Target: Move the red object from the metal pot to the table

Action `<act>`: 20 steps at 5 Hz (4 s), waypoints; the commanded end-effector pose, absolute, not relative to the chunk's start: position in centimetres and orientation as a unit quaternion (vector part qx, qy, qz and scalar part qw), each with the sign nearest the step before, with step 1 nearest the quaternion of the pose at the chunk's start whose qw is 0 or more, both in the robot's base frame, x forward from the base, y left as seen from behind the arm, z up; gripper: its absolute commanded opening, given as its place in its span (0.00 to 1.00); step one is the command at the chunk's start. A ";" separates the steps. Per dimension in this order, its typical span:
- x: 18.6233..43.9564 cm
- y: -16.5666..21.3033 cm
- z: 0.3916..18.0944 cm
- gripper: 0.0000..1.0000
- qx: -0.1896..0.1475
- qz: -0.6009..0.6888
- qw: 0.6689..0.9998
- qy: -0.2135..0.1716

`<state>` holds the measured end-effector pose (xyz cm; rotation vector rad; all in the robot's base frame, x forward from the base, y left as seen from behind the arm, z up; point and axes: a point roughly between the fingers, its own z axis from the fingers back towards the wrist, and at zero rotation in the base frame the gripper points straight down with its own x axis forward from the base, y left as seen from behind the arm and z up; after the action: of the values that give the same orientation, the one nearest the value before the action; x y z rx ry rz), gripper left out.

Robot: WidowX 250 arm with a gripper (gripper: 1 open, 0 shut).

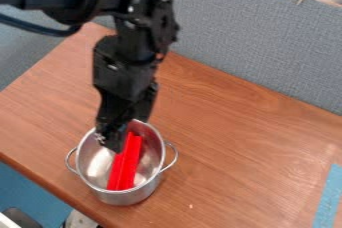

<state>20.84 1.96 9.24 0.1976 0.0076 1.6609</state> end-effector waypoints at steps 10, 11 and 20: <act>19.7 16.2 5.9 1.00 0.085 0.670 0.737 -0.019; 19.1 15.3 3.7 1.00 0.084 0.646 0.758 -0.024; 20.5 20.3 3.0 1.00 0.039 0.489 0.871 -0.001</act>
<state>20.10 20.01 1.75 0.0709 0.0434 1.0239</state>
